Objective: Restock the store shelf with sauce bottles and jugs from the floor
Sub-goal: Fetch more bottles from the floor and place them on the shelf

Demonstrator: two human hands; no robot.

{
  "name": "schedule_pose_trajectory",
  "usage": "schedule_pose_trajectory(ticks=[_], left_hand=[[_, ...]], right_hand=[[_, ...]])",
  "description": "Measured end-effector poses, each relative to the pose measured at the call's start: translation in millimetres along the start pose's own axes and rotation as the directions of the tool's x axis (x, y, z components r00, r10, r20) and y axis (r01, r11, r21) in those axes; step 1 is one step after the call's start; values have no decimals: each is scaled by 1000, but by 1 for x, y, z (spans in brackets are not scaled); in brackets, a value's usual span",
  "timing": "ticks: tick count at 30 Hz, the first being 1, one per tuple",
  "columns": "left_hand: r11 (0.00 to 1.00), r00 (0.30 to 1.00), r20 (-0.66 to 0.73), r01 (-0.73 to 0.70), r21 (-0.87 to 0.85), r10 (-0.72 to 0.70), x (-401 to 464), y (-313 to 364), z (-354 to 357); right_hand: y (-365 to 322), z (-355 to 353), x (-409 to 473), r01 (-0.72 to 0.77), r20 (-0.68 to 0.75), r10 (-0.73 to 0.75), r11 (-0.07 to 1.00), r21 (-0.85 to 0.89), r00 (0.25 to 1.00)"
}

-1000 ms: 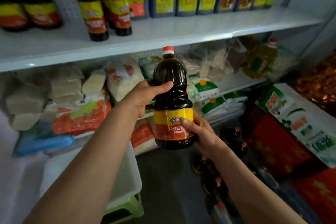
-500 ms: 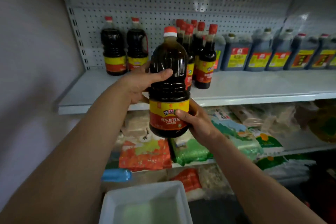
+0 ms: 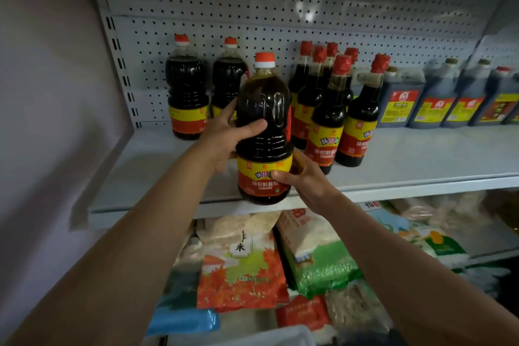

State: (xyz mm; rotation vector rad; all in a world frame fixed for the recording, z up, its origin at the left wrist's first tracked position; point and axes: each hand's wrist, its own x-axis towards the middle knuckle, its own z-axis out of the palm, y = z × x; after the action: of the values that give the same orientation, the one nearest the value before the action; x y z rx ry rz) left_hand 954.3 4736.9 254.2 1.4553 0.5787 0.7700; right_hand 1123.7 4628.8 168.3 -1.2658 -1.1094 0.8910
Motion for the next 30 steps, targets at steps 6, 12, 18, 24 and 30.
schedule_pose_trajectory(ticks=[6, 12, 18, 24, 30], left_hand=[[999, 997, 72, -32, 21, 30, 52, -19, -9], [999, 1000, -9, -14, 51, 15, 102, -29, -8], [978, 994, -65, 103, 179, -93, 144, -17, -8], [959, 985, -136, 137, 247, -106, 179, -19, -6], [921, 981, -130, 182, 345, -145, 205, -9, -3]], right_hand=[[24, -2, 34, 40, -91, -37, 999, 35, 995], [43, -3, 76, 100, -250, -59, 983, 154, 966], [61, -8, 125, 109, -399, -67, 991, 82, 914], [67, -13, 170, 153, -456, -162, 987, -56, 875], [74, -17, 193, 163, -505, -177, 984, -73, 845]])
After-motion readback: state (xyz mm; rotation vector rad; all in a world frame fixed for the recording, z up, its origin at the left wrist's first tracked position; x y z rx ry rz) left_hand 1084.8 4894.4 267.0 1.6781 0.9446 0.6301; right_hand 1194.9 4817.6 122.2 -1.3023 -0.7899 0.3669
